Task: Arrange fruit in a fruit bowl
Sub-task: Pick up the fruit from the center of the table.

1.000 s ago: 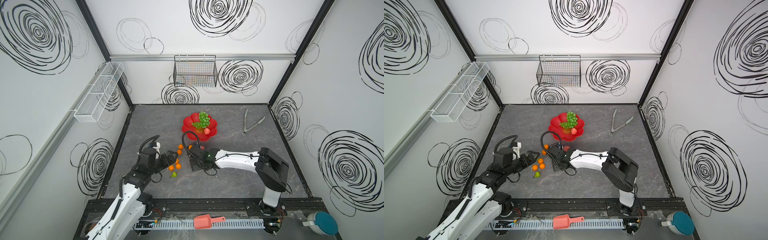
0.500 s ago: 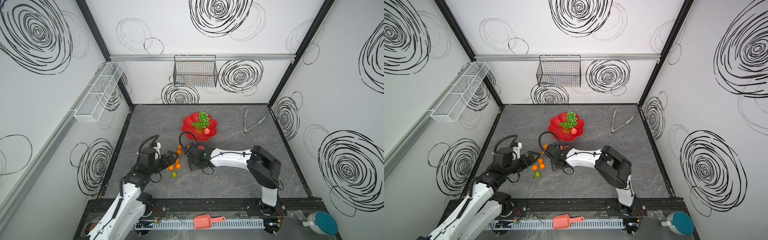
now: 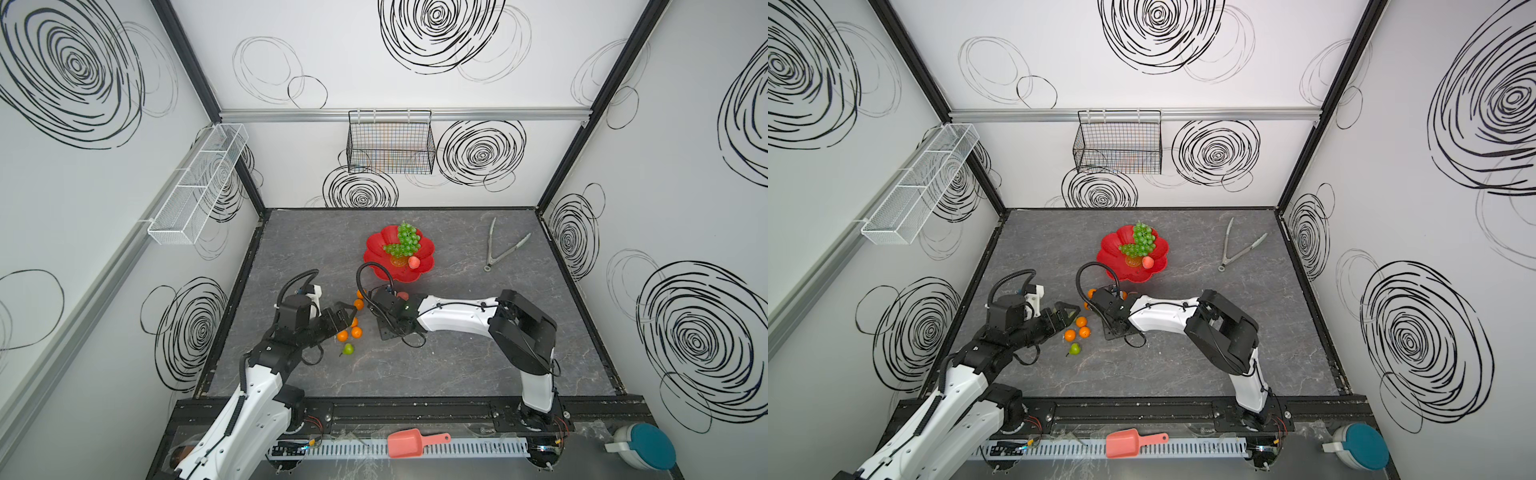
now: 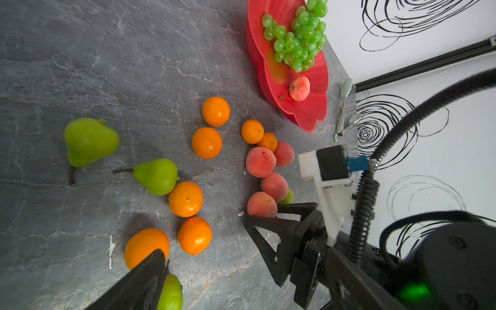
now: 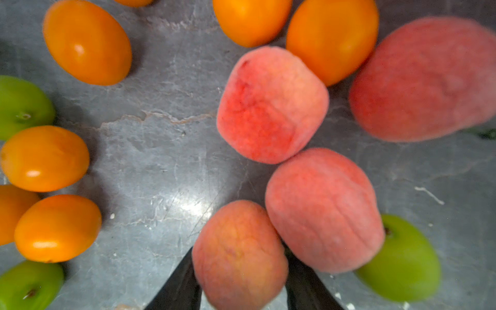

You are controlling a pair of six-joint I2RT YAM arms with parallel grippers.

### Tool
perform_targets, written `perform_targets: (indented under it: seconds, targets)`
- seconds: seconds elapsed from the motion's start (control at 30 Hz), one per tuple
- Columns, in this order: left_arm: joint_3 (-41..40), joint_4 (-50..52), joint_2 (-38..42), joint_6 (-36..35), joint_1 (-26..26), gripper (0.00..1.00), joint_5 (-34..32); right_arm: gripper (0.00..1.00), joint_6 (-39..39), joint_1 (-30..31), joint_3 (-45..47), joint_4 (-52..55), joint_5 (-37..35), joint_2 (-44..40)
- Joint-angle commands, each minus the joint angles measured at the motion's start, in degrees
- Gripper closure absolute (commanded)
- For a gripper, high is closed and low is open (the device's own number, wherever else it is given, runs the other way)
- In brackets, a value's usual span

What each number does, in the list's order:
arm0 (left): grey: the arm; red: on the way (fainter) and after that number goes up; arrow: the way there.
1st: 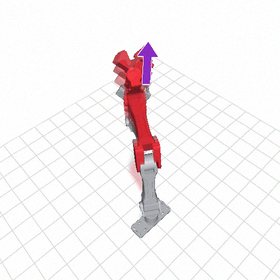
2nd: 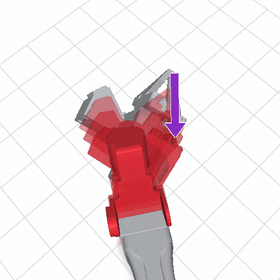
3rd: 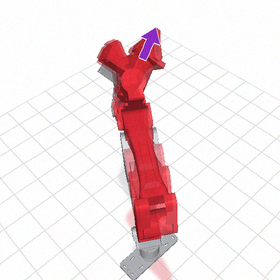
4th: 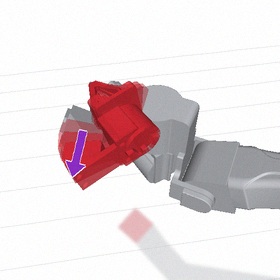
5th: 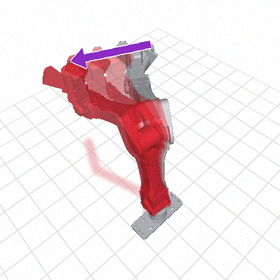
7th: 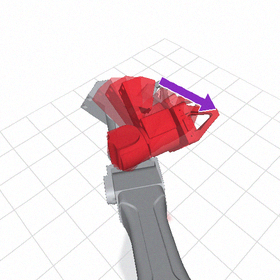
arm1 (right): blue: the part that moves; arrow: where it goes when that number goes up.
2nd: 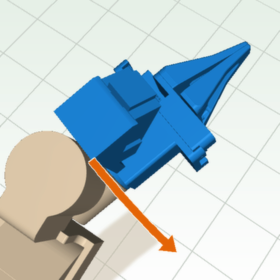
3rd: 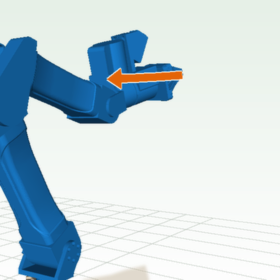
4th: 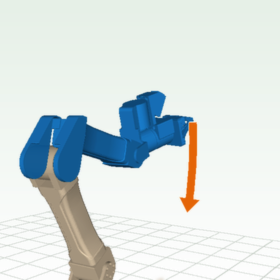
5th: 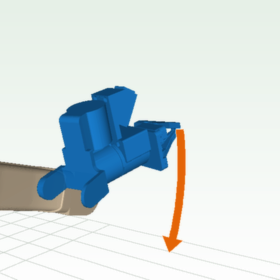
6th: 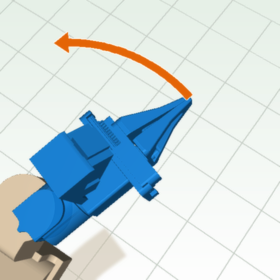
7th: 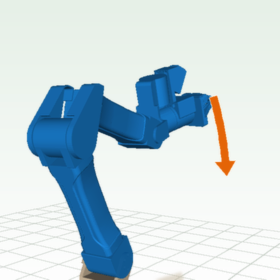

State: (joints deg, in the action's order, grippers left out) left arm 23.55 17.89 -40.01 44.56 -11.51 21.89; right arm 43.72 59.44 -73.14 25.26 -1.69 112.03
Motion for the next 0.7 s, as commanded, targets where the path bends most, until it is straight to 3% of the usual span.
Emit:
perform_targets:
  seconds: [0.0, 0.33, 0.67]
  targets:
    - [-0.51, -2.24, -0.07, -0.87, 0.43, 0.04, 0.63, 0.52, 0.40, -0.30, -0.42, 1.33, -1.21, -0.31]
    - [-0.19, -2.94, 0.89, -1.48, -0.89, 0.04, 0.70, 0.54, 0.66, 0.25, 1.37, -0.75, 0.18, -4.97]
    - [2.54, -5.04, -1.39, -1.62, -9.77, 0.04, -5.51, 0.56, 1.64, -0.46, 4.28, -2.09, 0.82, -13.72]
